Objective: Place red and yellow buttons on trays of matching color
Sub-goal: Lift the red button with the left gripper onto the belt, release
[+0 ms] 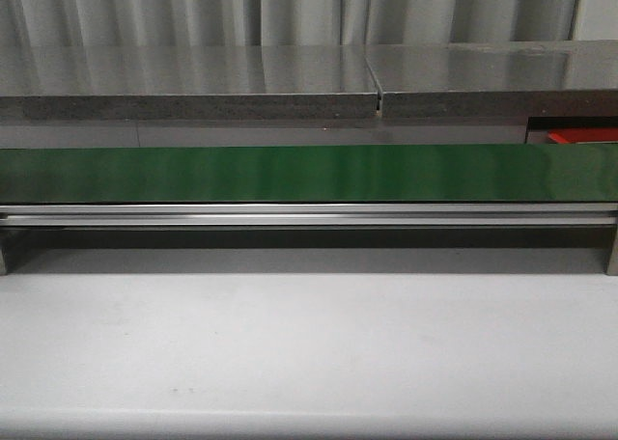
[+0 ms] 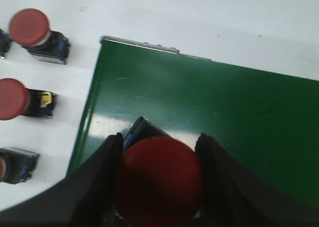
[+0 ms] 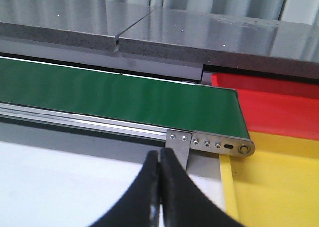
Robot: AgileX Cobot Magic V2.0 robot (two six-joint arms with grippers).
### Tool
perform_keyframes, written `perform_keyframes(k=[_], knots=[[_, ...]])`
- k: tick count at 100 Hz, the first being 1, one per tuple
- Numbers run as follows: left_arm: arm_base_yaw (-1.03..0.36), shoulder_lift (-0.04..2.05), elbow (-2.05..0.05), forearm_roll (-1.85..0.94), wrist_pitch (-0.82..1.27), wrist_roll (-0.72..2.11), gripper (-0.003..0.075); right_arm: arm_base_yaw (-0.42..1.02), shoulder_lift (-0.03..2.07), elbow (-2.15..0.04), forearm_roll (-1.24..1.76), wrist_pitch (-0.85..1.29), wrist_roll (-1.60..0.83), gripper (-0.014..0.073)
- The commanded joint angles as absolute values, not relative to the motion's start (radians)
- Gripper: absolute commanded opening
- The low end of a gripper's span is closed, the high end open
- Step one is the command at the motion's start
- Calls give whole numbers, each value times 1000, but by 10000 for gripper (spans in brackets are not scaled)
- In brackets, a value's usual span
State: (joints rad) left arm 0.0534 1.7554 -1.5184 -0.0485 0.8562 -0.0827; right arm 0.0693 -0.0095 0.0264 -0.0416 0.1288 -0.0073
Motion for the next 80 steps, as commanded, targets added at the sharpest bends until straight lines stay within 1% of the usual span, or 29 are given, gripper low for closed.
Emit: perform_keyframes(k=[1, 27, 45, 48, 53, 60, 62, 65, 67, 72, 74, 77, 80], knots=[[30, 1744, -1557, -61, 824, -80, -19, 71, -27, 27, -53, 44, -9, -117], [23, 1826, -1557, -85, 824, -80, -19, 71, -27, 27, -53, 44, -9, -117], [23, 1834, -1557, -88, 829, -80, -16, 71, -27, 27, -53, 44, -9, -117], [23, 1834, -1557, -88, 831, -80, -10, 71, -27, 27, -53, 44, -9, -117], [23, 1834, -1557, -88, 841, -79, 22, 71, -27, 27, -53, 44, -9, -117], [23, 1834, -1559, -88, 853, -74, 116, 71, -27, 27, -53, 44, -9, -117], [23, 1834, -1559, -88, 855, -71, 155, 71, -27, 27, -53, 44, -9, -117], [23, 1834, -1559, -88, 857, -71, 230, 71, -27, 27, -53, 44, -9, -117], [23, 1832, -1559, -88, 857, -71, 263, 71, -27, 27, -53, 44, -9, -117], [23, 1830, -1564, -95, 857, -71, 405, 71, -27, 27, -53, 44, -9, -117], [23, 1830, -1567, -98, 857, -71, 440, 71, -27, 27, -53, 44, -9, -117], [23, 1828, -1573, -103, 862, -69, 524, 71, -27, 27, -53, 44, -9, -117], [23, 1825, -1581, -108, 864, -69, 580, 71, -27, 27, -53, 44, -9, -117]])
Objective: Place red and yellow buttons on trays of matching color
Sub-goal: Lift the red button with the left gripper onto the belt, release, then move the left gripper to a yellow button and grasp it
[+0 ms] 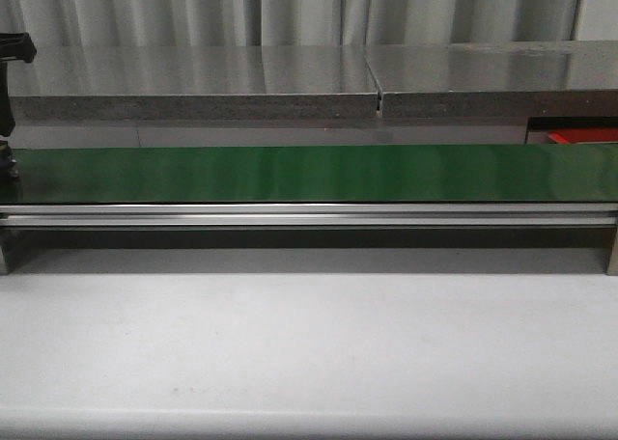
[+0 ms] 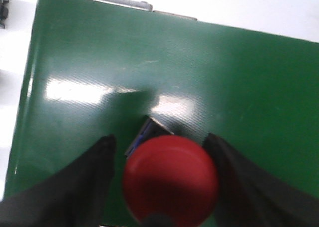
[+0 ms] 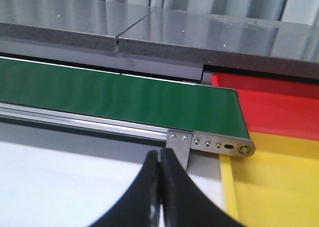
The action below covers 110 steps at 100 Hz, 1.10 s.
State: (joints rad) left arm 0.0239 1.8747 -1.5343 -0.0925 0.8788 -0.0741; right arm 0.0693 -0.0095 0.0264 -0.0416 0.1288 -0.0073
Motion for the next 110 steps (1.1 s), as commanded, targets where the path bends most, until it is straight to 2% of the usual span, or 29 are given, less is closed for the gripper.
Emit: perform_keyframes(k=[1, 6, 11, 35, 55, 69, 92, 110], knots=[[23, 1822, -1581, -108, 864, -69, 592, 71, -27, 27, -53, 44, -9, -117], [23, 1817, -1597, -115, 868, -69, 662, 71, -27, 27, -53, 44, -9, -117], [23, 1808, -1612, -126, 877, -59, 682, 71, -27, 27, -53, 44, -9, -117], [23, 1724, -1672, -175, 921, -15, 681, 71, -27, 27, -53, 44, -9, -117], [57, 1634, -1672, -110, 941, -15, 680, 71, -27, 27, -53, 44, -9, -117], [136, 1581, -1642, -86, 961, -19, 659, 71, -27, 27, -53, 44, -9, -117], [342, 1519, -1507, -77, 953, -19, 659, 71, -27, 27, -53, 44, -9, -117], [505, 1519, -1368, -85, 862, -21, 659, 71, -27, 27, -53, 44, -9, -117]])
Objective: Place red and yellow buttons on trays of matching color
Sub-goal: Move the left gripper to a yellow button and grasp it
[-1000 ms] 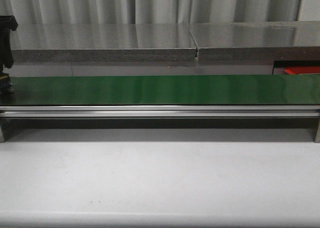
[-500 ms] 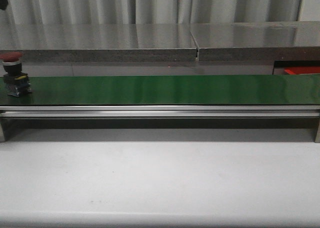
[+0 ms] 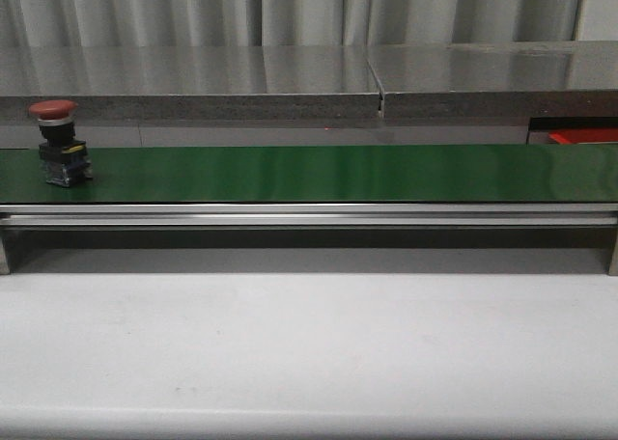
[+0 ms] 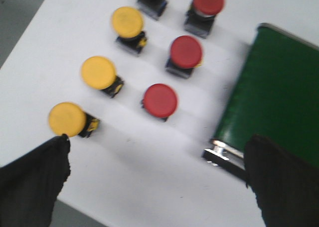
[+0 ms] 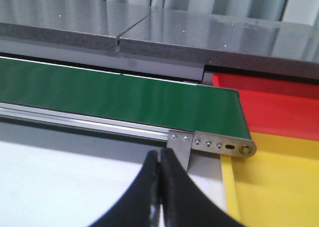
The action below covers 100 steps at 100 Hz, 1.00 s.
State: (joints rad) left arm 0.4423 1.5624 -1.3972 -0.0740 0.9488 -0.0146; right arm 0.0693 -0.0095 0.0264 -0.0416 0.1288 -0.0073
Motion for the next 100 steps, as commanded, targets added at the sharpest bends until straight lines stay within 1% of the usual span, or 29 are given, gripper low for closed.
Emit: perform_keyframes(k=[1, 10, 26, 47, 71, 100], knots=[[515, 1519, -1358, -86, 854, -21, 659, 71, -27, 27, -53, 44, -9, -117], [559, 1521, -1298, -88, 790, -28, 659, 71, -27, 27, -53, 44, -9, -117], [583, 1525, -1237, -85, 692, -53, 659, 71, -27, 27, -53, 44, -9, -117], [604, 1574, -1238, -68, 651, -79, 659, 71, -27, 27, -53, 44, -9, -117], [615, 1685, -1238, -64, 621, -90, 659, 71, -27, 27, -53, 44, -9, -117], [615, 1736, -1239, -62, 518, -96, 659, 71, -27, 27, -53, 44, -9, -117]])
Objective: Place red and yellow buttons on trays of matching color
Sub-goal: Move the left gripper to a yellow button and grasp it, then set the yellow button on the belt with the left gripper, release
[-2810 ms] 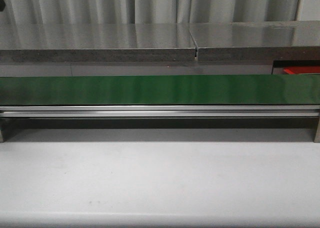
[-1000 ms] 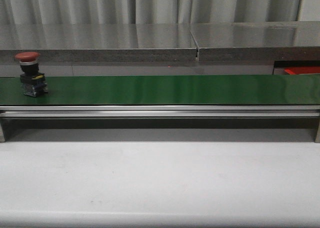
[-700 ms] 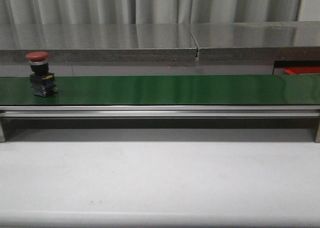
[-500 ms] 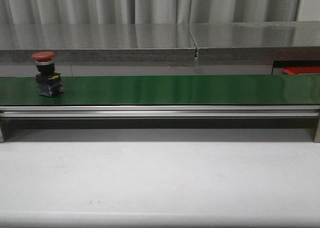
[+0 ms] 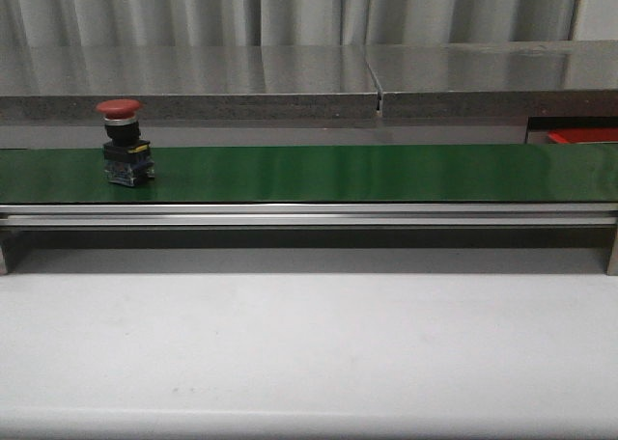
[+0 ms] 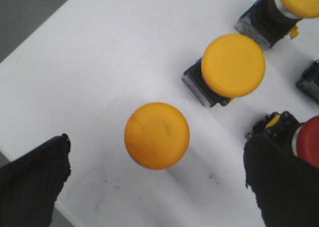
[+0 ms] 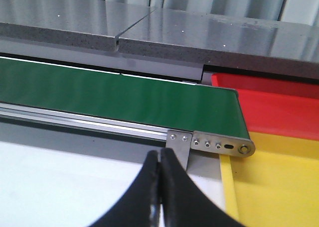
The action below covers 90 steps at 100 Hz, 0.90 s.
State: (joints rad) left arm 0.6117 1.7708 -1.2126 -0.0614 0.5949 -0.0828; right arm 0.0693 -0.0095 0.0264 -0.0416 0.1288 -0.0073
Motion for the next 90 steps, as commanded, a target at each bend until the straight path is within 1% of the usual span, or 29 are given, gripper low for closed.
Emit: perform_keyframes(k=[1, 29, 45, 55, 74, 90], knots=[[615, 1738, -1239, -62, 516, -96, 659, 71, -27, 27, -53, 44, -9, -117], [615, 1830, -1307, -60, 550, -96, 659, 71, -27, 27, -53, 44, -9, -117], [615, 1838, -1311, -60, 541, -96, 650, 71, -27, 27, -53, 44, -9, -117], [615, 1840, -1311, -59, 537, -96, 608, 71, -27, 27, -53, 44, -9, -117], [615, 1868, -1311, -59, 550, -96, 486, 71, -27, 27, -53, 44, -9, -117], [615, 1875, -1311, -59, 557, -96, 398, 71, -27, 27, -53, 44, -9, -117]])
